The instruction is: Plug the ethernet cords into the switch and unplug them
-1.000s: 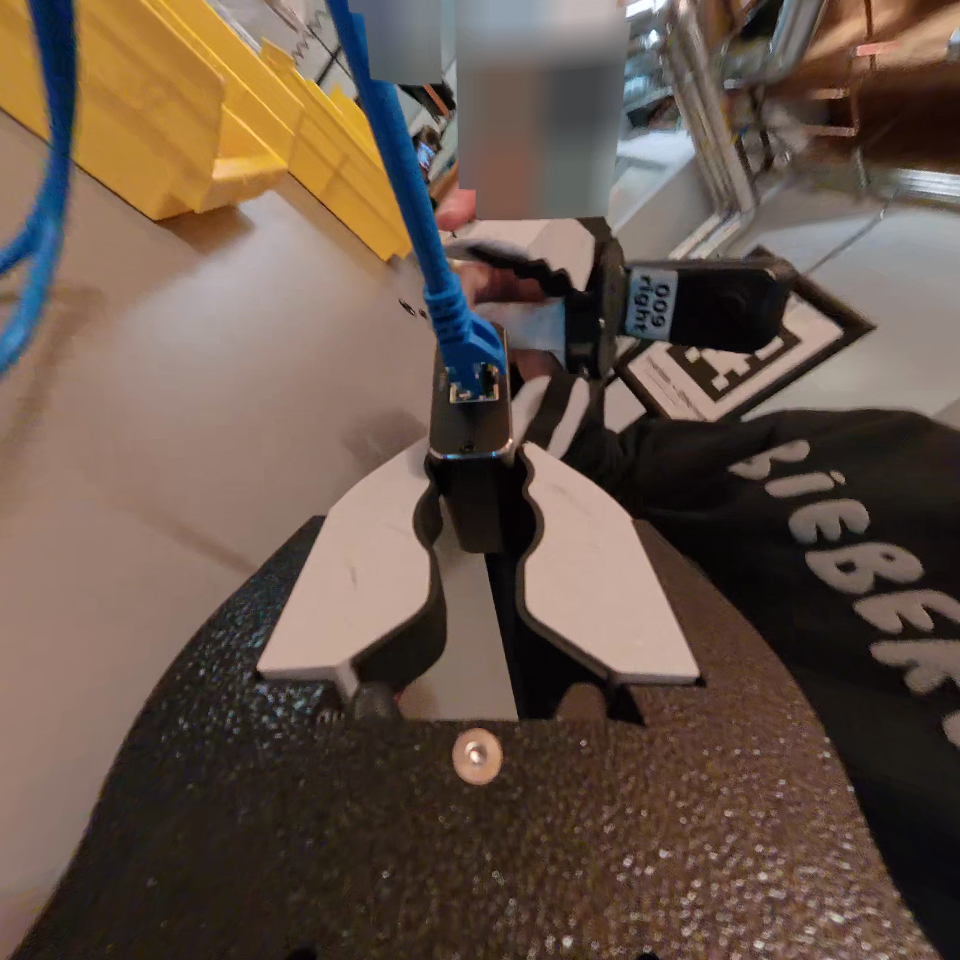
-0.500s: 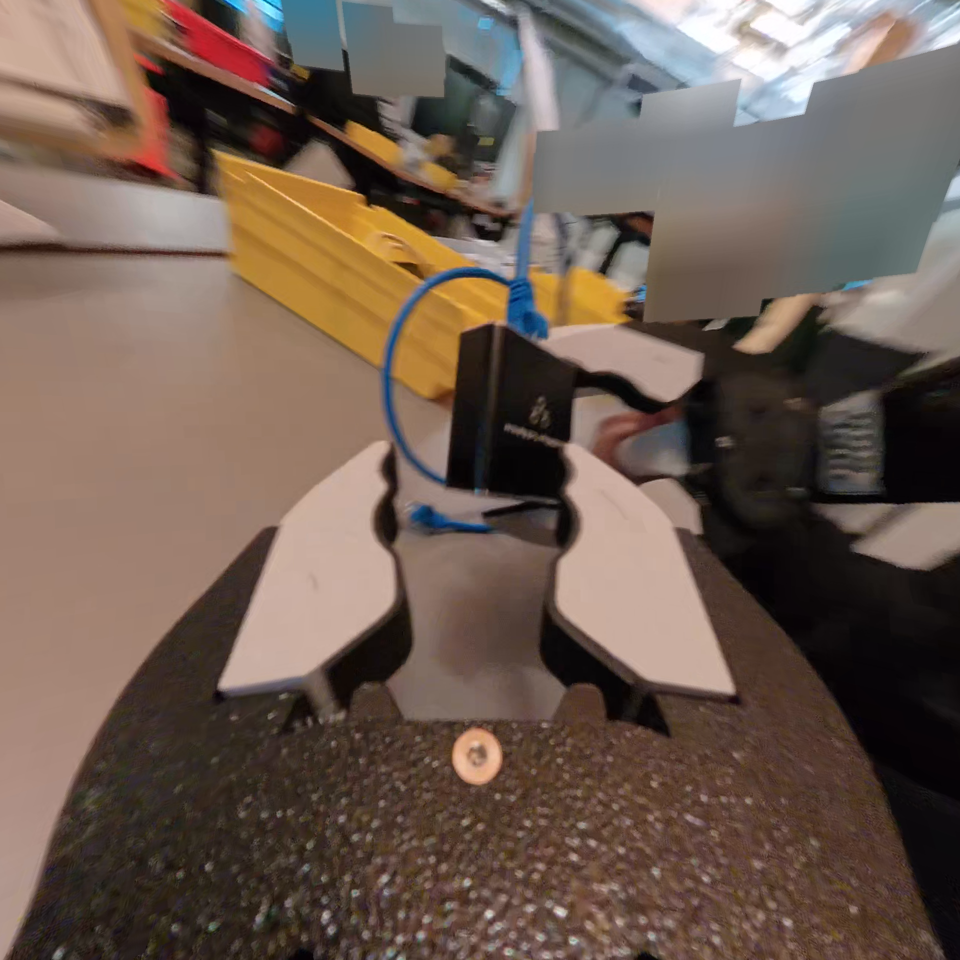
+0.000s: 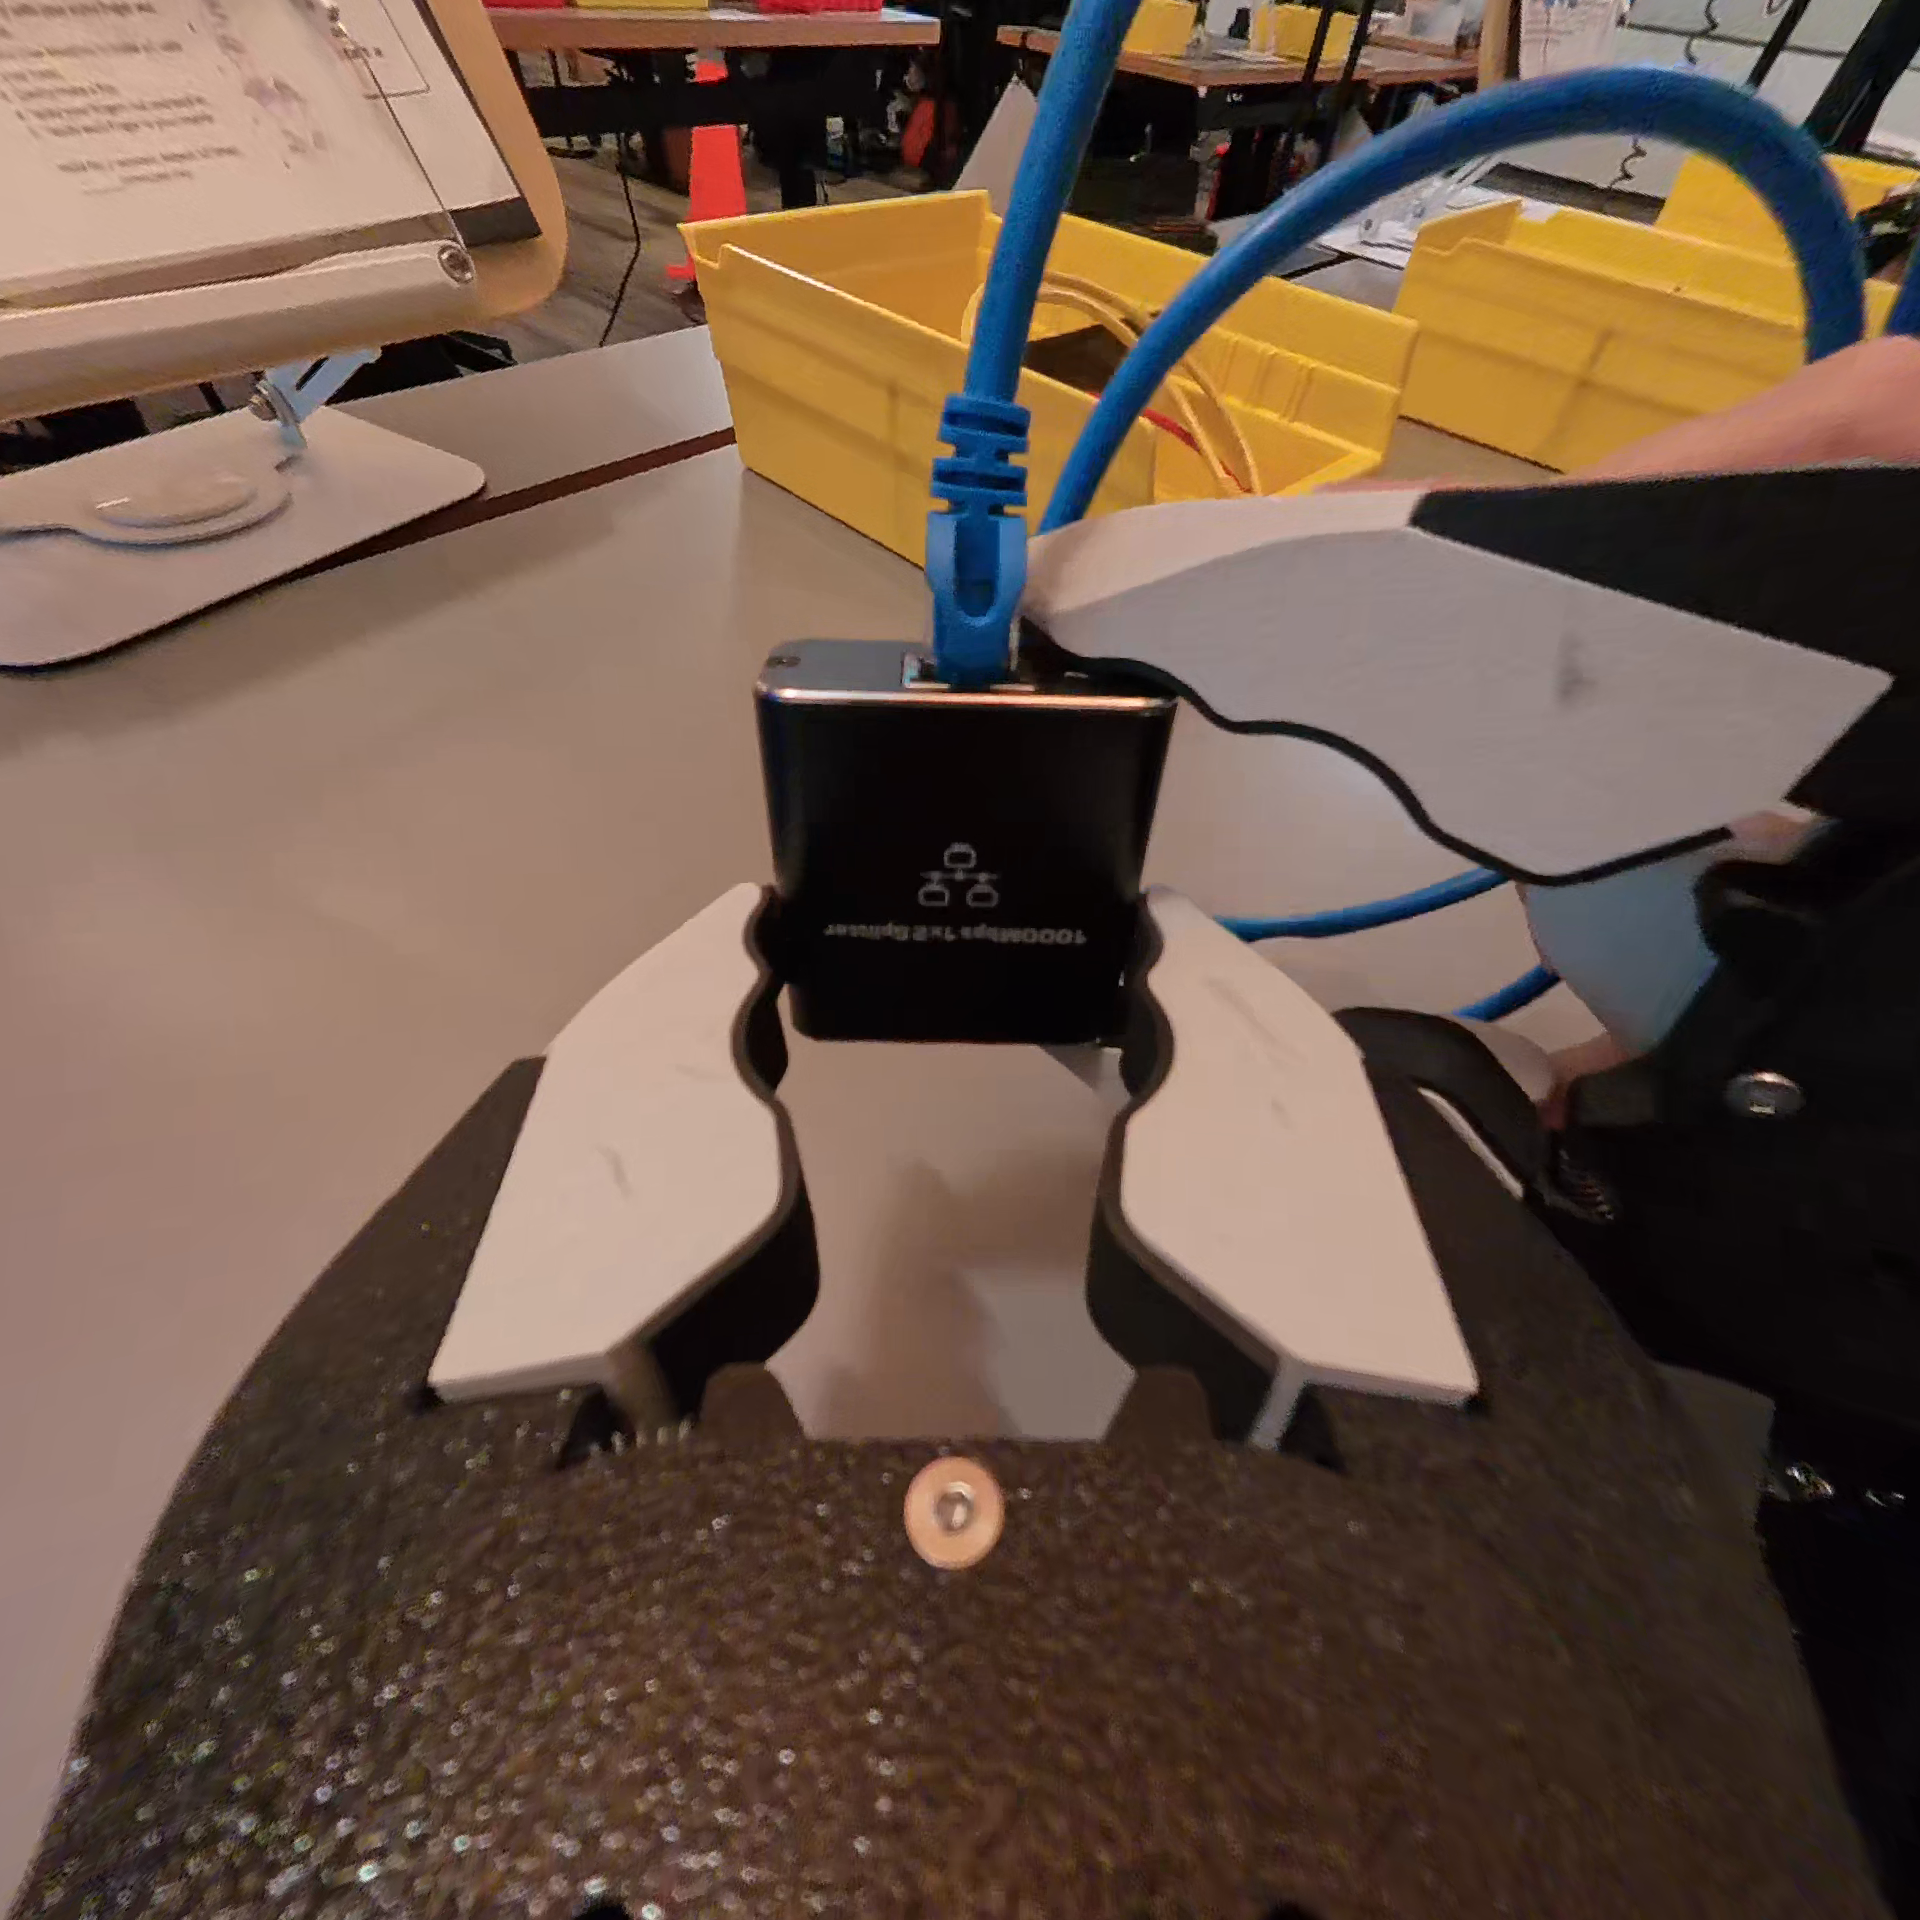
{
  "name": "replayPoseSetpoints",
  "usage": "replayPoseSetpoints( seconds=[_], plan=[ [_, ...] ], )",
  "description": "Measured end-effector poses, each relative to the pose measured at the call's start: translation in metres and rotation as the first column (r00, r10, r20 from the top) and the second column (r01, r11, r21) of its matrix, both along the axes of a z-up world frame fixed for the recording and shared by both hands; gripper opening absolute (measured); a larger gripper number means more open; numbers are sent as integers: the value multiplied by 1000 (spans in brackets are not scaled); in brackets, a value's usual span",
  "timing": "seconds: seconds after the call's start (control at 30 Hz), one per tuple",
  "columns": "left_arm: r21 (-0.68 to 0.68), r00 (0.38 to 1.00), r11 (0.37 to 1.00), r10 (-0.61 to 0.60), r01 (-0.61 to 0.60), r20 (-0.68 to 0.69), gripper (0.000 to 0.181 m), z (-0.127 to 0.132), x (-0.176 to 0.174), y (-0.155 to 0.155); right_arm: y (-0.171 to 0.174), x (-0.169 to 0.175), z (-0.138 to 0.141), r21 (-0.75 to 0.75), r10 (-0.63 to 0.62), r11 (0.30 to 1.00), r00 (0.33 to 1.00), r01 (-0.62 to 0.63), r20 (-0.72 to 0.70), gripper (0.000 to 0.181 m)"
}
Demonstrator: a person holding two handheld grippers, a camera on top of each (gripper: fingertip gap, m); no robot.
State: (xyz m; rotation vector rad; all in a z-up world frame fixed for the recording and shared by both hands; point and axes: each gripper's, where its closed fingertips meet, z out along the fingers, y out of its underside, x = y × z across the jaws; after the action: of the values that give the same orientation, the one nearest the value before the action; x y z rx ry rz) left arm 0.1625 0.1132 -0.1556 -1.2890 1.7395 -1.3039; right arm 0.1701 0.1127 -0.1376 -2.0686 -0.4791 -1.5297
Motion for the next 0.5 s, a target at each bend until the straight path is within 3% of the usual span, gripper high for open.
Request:
replayPoseSetpoints(
  seconds=[0.1,0.17,0.23,0.3,0.37,0.43,0.5],
  plan=[
    [-30,997,997,-77,77,4,62,-3,-2,-1,0,-4,-8,18,79,997,991,-77,-113,68],
    [49,997,997,-57,55,50,62,-1,0,12,0,-12,-4,148,187,977,950,-153,-251,70],
    [164,994,986,-52,36,94,62,5,-2,26,-4,-15,8,348,293,925,871,-153,-394,90],
    [218,985,976,-64,28,160,62,16,-4,31,-5,-21,15,542,434,837,696,-76,-572,88],
    [270,971,962,-107,47,212,62,24,-7,27,-2,-25,26,698,593,712,466,77,-657,84],
    [343,957,937,-156,65,245,62,27,-10,21,4,-34,36,769,735,613,224,181,-640,78],
    [395,945,915,-196,80,262,62,26,-12,15,6,-32,38,773,791,561,84,296,-606,69]
  ],
)
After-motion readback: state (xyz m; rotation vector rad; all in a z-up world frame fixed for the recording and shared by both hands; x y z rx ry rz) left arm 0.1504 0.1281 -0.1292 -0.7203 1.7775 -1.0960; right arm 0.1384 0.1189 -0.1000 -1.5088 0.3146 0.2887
